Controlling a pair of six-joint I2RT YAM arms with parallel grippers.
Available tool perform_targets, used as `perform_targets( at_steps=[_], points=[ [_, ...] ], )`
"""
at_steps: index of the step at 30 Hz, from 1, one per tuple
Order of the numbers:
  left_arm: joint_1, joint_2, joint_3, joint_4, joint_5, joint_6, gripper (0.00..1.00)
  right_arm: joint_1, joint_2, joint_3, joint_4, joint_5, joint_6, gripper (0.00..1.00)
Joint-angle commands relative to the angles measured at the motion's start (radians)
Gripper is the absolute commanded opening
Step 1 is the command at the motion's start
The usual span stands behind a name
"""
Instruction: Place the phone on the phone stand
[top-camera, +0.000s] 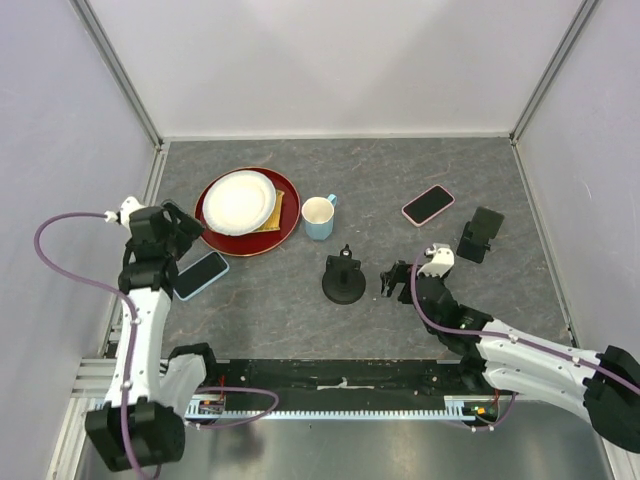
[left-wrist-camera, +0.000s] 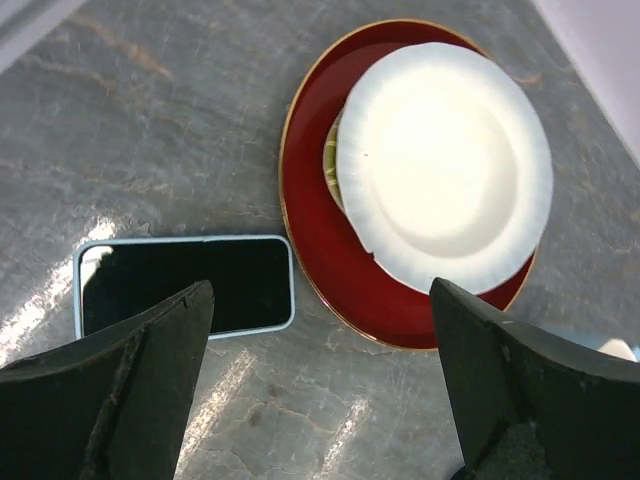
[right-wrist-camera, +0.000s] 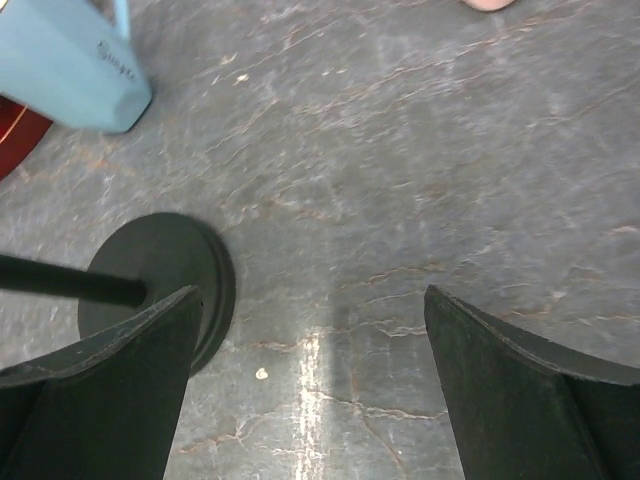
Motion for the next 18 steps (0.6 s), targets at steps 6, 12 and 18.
perform_targets(
  at_steps=[6,12,18],
  points=[
    [0.231,0.290,-0.049,0.188,0.154,-0.307,0.95,0.000,-0.159,-0.192,0.369,-0.164,-0.135,0.98],
    [0.281,0.507,-0.024,0.276,0.152,-0.340,0.95,0.000,-0.371,-0.298,0.404,-0.216,-0.144,0.98],
    [0.315,0.619,-0.056,0.344,0.244,-0.355,0.95,0.000,-0.454,-0.326,0.378,-0.236,-0.138,0.98]
  ],
)
